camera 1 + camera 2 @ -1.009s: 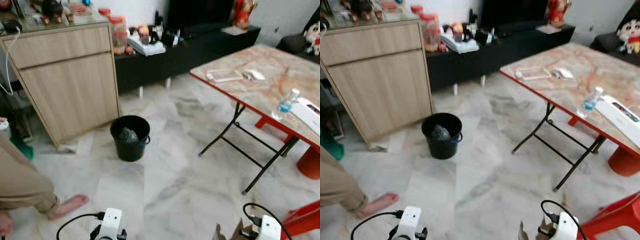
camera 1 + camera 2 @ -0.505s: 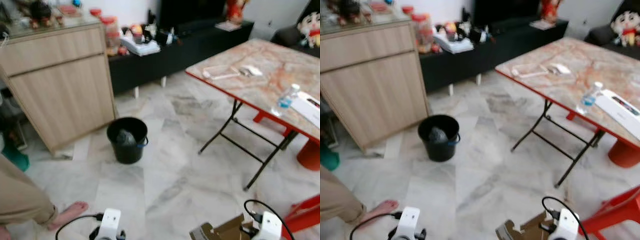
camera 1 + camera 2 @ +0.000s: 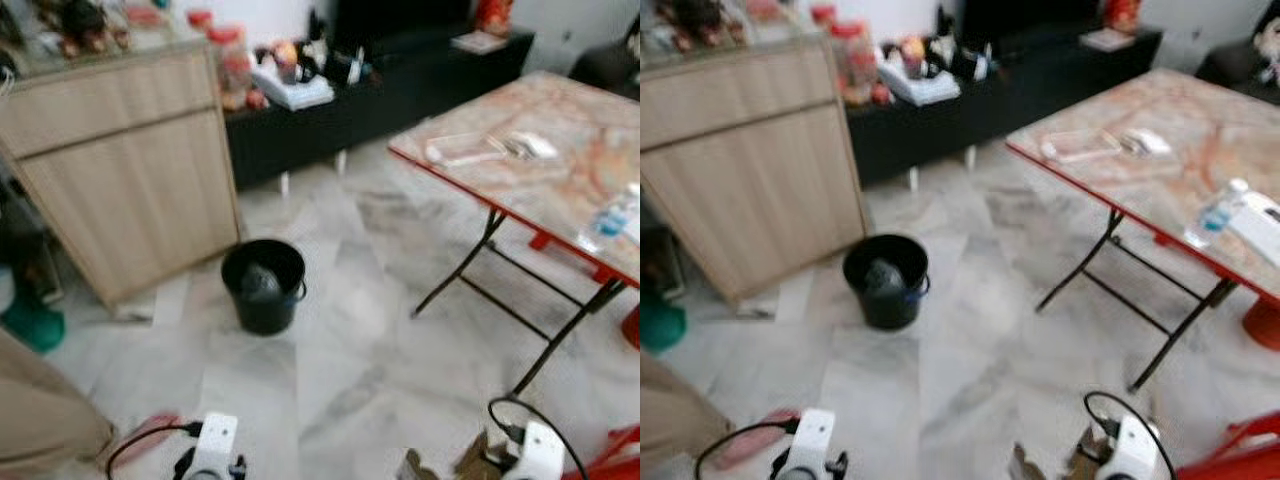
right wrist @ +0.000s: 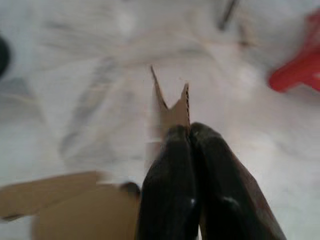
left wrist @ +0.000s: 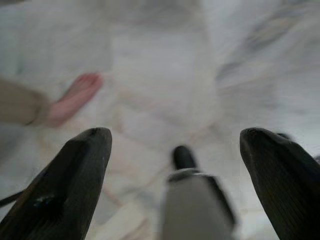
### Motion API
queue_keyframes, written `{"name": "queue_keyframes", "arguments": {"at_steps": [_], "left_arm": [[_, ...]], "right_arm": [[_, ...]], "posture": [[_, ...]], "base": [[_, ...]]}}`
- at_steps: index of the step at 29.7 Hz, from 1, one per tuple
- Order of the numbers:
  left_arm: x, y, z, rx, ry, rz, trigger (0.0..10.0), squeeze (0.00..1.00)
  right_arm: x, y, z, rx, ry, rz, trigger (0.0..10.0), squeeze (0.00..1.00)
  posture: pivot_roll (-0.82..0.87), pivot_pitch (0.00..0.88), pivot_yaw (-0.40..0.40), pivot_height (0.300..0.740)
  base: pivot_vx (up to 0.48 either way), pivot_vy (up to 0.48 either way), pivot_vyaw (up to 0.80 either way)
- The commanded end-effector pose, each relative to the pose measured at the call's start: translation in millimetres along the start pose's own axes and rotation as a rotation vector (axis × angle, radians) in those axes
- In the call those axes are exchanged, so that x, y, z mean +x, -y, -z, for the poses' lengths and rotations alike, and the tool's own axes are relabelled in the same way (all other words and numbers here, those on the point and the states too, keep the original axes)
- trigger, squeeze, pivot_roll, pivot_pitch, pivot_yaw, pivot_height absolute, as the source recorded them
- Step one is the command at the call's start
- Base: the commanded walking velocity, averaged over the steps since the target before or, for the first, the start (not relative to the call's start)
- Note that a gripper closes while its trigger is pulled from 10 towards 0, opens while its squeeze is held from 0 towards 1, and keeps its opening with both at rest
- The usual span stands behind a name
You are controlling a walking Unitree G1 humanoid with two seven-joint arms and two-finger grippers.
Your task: Picking trash to rubbish bin
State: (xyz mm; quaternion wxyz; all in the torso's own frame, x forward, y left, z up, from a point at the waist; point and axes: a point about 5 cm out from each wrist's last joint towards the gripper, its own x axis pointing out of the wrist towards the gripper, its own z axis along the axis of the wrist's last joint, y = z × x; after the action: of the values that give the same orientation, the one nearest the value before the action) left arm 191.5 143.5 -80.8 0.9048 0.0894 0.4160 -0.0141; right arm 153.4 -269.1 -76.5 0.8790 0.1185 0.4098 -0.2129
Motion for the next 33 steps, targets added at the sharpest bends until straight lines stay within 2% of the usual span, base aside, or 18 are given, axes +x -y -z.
{"name": "queue_keyframes", "arguments": {"at_steps": [1, 10, 12, 14, 23, 25, 31, 33], "left_arm": [[-1.1, -10.4, 8.0, 0.007, -0.025, -0.023, 10.0, 0.0], [-1.5, -11.4, 9.5, 0.015, -0.026, -0.024, 10.0, 0.0], [-1.4, -11.3, 9.4, 0.016, -0.025, -0.023, 10.0, 0.0], [-1.5, -11.3, 9.6, 0.019, -0.025, -0.022, 10.0, 0.0], [-1.4, -10.9, 9.2, 0.024, -0.023, -0.018, 10.0, 0.0], [-1.5, -10.9, 9.3, 0.025, -0.023, -0.017, 10.0, 0.0], [-1.7, -11.9, 10.4, 0.032, -0.026, -0.017, 10.0, 0.0], [-1.8, -12.1, 10.7, 0.034, -0.026, -0.016, 10.0, 0.0]], "right_arm": [[2.4, -7.4, -9.2, 0.004, 0.036, -0.012, 10.0, 0.0], [1.8, -4.1, -10.8, -0.037, 0.055, 0.008, 10.0, 0.0], [1.8, -1.5, -12.4, -0.027, 0.059, 0.019, 10.0, 0.0], [2.0, -0.1, -12.3, 0.021, 0.051, 0.025, 10.0, 0.0], [2.2, -2.3, -14.6, 0.008, 0.07, 0.018, 10.0, 0.0], [2.0, -2.8, -13.8, 0.037, 0.074, 0.019, 10.0, 0.0], [1.7, -1.4, -11.9, 0.036, 0.066, 0.024, 10.0, 0.0], [1.4, 0.8, -12.1, 0.076, 0.073, 0.032, 10.0, 0.0]], "posture": [[-0.08, 0.062, -0.078, 0.74], [-0.08, 0.046, -0.079, 0.74], [-0.08, 0.043, -0.078, 0.74], [-0.08, 0.035, -0.078, 0.74], [-0.08, 0.017, -0.079, 0.74], [-0.07, 0.011, -0.078, 0.74], [-0.07, 0.0, -0.076, 0.74], [-0.07, 0.0, -0.076, 0.74]], "base": [[0.304, 0.0, 0.0], [0.298, 0.0, 0.05], [0.294, 0.0, 0.8], [0.296, 0.0, 0.0], [0.295, 0.0, 0.0], [0.294, 0.0, 0.0], [0.292, 0.0, 0.0], [0.292, 0.0, 0.0]]}}
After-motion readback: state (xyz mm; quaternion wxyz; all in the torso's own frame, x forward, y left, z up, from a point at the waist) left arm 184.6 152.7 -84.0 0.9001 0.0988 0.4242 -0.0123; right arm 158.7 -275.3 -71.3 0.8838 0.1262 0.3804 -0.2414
